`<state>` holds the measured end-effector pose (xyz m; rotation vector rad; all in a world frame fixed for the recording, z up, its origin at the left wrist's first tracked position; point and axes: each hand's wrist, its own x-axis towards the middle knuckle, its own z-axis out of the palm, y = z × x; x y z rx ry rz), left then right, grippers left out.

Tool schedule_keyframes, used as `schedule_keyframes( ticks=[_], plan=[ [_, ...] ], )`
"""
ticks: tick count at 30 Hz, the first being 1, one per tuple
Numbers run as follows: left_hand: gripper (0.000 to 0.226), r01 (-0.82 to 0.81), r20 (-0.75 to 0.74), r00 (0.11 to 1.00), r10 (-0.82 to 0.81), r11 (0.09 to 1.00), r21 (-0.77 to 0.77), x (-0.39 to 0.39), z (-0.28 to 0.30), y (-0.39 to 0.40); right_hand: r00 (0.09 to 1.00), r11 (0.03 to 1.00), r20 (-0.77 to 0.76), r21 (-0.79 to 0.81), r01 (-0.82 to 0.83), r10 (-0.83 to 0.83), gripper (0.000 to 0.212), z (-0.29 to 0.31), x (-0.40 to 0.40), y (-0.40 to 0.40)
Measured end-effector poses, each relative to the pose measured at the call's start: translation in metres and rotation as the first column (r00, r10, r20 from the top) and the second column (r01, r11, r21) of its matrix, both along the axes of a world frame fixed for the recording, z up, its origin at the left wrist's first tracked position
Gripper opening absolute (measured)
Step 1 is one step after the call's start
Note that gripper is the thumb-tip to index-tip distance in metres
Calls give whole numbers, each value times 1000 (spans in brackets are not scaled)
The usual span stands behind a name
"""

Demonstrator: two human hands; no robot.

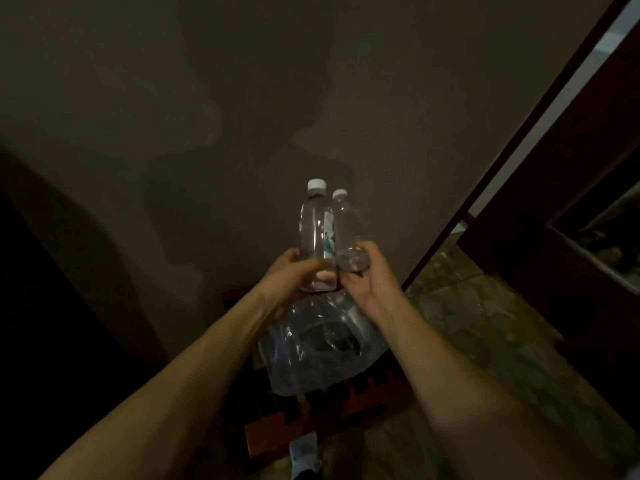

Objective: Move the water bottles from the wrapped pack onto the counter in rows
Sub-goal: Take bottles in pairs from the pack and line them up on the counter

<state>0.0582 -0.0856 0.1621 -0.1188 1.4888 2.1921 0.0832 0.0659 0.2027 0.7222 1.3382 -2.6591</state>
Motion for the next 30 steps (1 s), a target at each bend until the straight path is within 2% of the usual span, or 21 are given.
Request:
schedule_keyframes(
  ticks=[3,5,8,12,14,17,20,22,26,30],
  plan=[
    [63,7,-177,984,-16,999,-54,1,32,-13,986,994,-147,-60,-91,81,45,18,7,-11],
    [59,-39,-244,970,24,998,-54,5,50,-25,954,985,-247,15,-174,172,49,31,11,-16],
    [53,-134,-284,951,119,990,-34,16,74,-44,854,932,-374,183,-314,361,52,56,15,-25],
    [47,-294,-346,900,264,955,-37,38,103,-69,791,797,-330,524,-301,516,55,82,16,-55],
    [41,-346,-390,872,296,936,-62,53,116,-81,783,737,-292,611,-289,549,62,90,20,-71],
    [42,-424,-456,823,339,901,-95,75,131,-96,740,745,-337,584,-321,582,68,99,27,-87],
    [47,-565,-544,722,427,818,-107,97,142,-110,691,792,-439,512,-332,574,56,107,37,-102],
    [45,-627,-597,663,451,770,-115,113,150,-122,654,798,-497,527,-294,570,50,114,46,-114],
    [68,-711,-639,604,477,684,-161,140,175,-152,603,742,-509,632,-223,614,63,135,63,-145],
    [62,-713,-632,586,508,693,-104,161,200,-184,537,730,-549,653,-204,641,63,151,77,-179]
  ],
)
